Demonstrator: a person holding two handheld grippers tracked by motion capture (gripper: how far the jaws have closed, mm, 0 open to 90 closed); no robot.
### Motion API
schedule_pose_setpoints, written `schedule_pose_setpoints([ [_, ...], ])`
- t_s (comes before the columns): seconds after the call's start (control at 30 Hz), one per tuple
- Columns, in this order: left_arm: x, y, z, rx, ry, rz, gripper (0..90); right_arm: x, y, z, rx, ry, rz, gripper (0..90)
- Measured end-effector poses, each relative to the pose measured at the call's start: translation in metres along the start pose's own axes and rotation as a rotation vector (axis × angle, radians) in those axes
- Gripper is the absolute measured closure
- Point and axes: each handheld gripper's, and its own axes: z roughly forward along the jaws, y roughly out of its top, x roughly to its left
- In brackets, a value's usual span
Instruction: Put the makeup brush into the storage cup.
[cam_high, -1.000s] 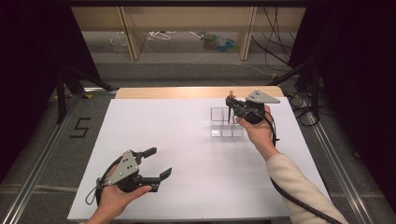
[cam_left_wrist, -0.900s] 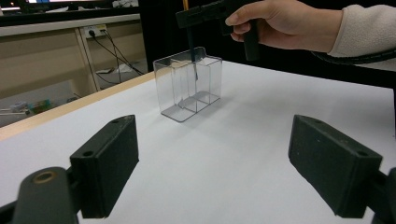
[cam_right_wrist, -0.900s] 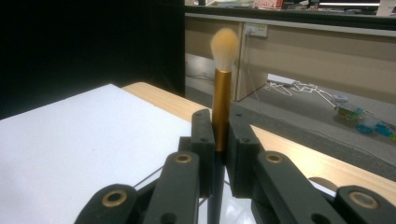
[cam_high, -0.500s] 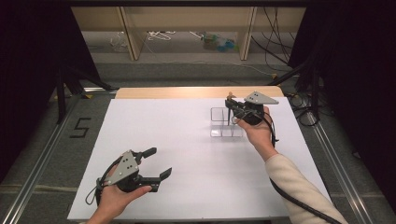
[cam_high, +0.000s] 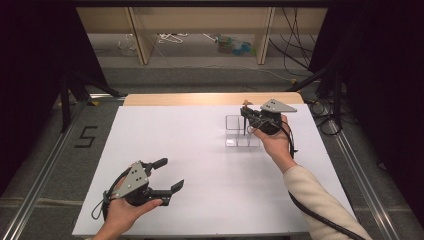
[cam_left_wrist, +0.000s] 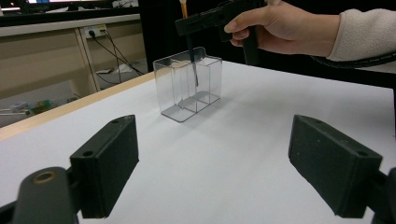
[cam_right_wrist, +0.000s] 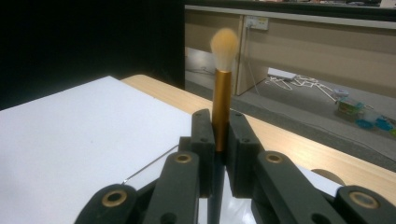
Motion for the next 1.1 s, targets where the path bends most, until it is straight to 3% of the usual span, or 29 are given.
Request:
schedule_pose_setpoints([
  [0.13, -0.0001, -0.0001, 0.0000, 0.001, -0.001, -0.002, 15.8, -0.0005, -0.0009, 0.0002, 0.009, -0.001, -0.002, 83.4],
  [0.17, 0.0001, 0.0000, 0.0000, 0.001, 0.000, 0.001, 15.8, 0.0006, -0.0014, 0.0000, 0.018, 0.007, 0.017, 83.4],
  [0.27, 0.0000, 0.0000, 0.0000, 0.001, -0.001, -0.001, 15.8, -0.0012, -0.0024, 0.0011, 0.006, 0.003, -0.005, 83.4],
  [0.4, -0.0002, 0.0000, 0.0000, -0.001, 0.000, -0.002, 15.8, 0.0002, -0.0033, 0.0004, 0.030, 0.013, 0.023, 83.3],
  [0.47, 0.0010, 0.0004, 0.0000, 0.001, -0.008, 0.017, 15.8, -0.0012, -0.0037, 0.0013, 0.014, 0.002, 0.000, 83.3],
  [0.57, 0.0000, 0.0000, 0.0002, -0.001, -0.003, 0.001, 15.8, 0.0003, -0.0046, 0.0019, 0.019, 0.012, 0.022, 83.3],
  [1.1, 0.0001, -0.0004, 0.0011, -0.010, -0.009, -0.004, 15.8, -0.0012, -0.0050, 0.0020, 0.014, 0.001, 0.003, 83.0],
])
